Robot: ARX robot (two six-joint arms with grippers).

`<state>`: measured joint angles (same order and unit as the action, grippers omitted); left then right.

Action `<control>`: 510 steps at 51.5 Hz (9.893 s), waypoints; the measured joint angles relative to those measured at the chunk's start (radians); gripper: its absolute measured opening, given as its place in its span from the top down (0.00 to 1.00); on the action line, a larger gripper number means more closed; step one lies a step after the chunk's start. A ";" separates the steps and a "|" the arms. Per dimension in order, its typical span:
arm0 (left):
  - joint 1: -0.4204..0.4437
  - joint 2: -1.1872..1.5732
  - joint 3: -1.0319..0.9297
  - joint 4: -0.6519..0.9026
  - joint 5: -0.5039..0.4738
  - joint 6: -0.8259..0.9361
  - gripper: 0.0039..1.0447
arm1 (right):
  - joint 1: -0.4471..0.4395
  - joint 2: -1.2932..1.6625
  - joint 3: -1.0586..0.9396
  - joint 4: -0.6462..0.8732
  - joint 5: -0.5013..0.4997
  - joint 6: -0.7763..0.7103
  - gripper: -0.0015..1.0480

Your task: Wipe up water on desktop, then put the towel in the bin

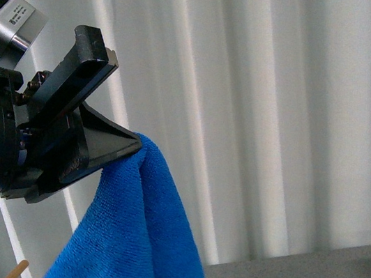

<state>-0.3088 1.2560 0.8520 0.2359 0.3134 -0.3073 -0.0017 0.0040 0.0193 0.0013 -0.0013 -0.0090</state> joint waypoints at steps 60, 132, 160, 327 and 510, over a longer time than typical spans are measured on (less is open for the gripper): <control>-0.003 0.002 0.000 -0.001 0.000 0.011 0.97 | 0.515 1.523 0.655 0.448 -0.476 -0.354 0.07; -0.001 -0.001 0.000 -0.001 -0.003 0.011 0.34 | 0.560 1.743 0.850 0.646 -0.263 -0.125 0.96; -0.029 -0.035 -0.126 0.229 -0.434 0.164 0.24 | 0.520 1.727 0.798 0.645 -0.281 -0.133 0.96; 0.307 -1.253 -0.829 -0.235 -0.314 0.303 0.06 | 0.330 2.120 1.078 0.029 0.071 -0.238 0.96; 0.307 -1.253 -0.829 -0.235 -0.314 0.303 0.06 | -0.243 1.769 1.358 -0.579 0.188 -0.290 0.74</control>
<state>-0.0021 0.0029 0.0227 0.0006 -0.0002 -0.0048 -0.2443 1.7729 1.3777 -0.5777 0.1871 -0.2985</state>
